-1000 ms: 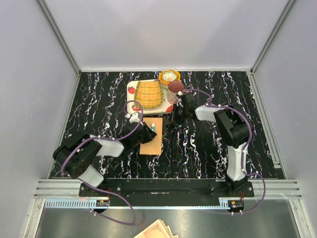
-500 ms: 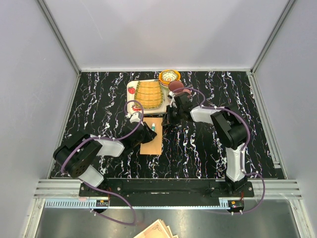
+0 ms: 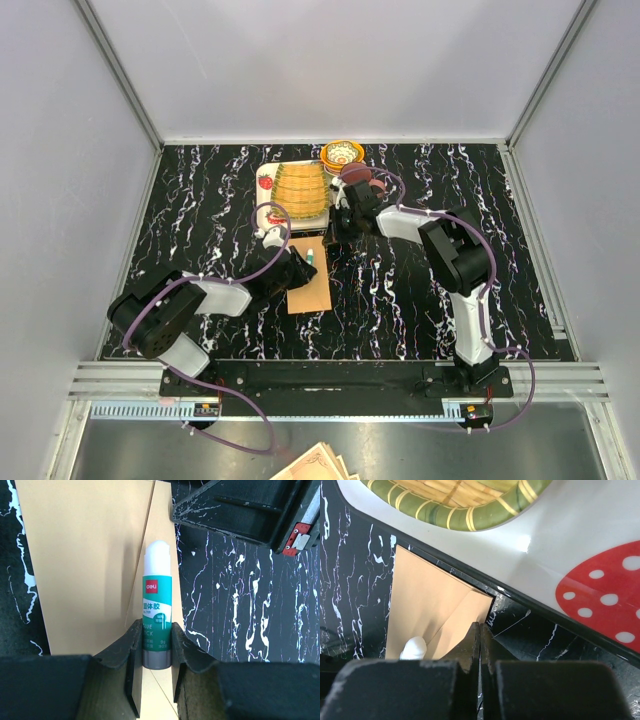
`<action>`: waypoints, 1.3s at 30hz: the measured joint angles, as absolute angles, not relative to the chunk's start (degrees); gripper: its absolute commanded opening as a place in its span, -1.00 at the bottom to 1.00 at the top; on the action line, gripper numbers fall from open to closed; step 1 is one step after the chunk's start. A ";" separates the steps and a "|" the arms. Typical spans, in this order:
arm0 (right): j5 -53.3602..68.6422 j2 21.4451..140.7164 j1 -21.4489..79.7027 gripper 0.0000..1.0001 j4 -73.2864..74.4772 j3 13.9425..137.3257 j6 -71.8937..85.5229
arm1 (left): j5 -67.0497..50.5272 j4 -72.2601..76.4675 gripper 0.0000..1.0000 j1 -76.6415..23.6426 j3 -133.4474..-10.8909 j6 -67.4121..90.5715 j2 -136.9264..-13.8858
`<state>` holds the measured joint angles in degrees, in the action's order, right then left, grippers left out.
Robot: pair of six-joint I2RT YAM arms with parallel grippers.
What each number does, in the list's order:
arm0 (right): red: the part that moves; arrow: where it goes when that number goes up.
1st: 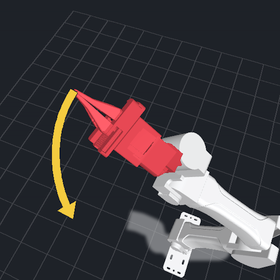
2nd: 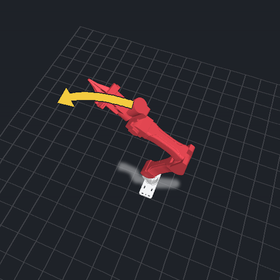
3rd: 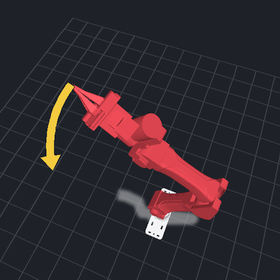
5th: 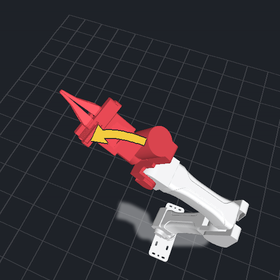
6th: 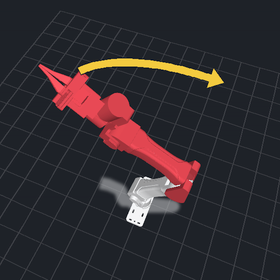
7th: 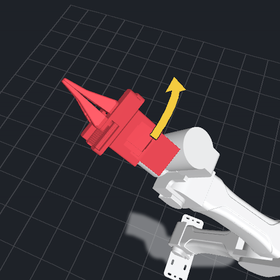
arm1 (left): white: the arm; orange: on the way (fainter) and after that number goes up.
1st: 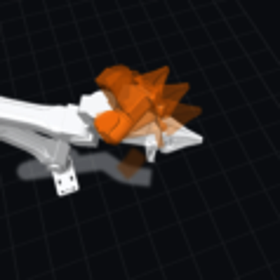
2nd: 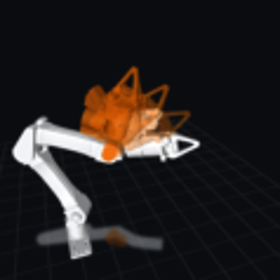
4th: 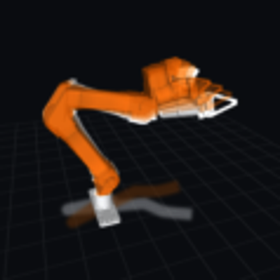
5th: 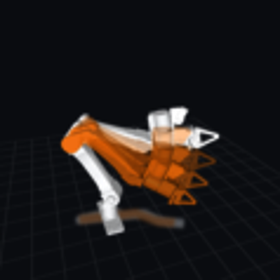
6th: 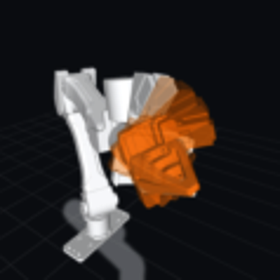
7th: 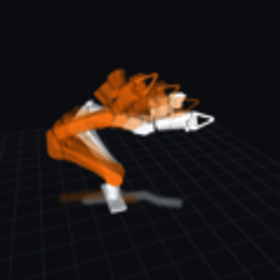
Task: Place the letter into the envelope and seal it
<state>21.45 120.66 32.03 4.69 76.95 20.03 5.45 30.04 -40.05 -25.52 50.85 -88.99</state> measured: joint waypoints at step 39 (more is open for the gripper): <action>33.63 111.02 42.26 -1.00 13.32 60.90 31.64 | 5.56 29.19 -1.00 -40.47 -25.93 50.65 -88.86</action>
<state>33.63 111.02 42.26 13.32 60.90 31.64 5.56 29.19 -40.47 -25.93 50.65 -88.86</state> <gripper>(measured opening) 0.006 0.246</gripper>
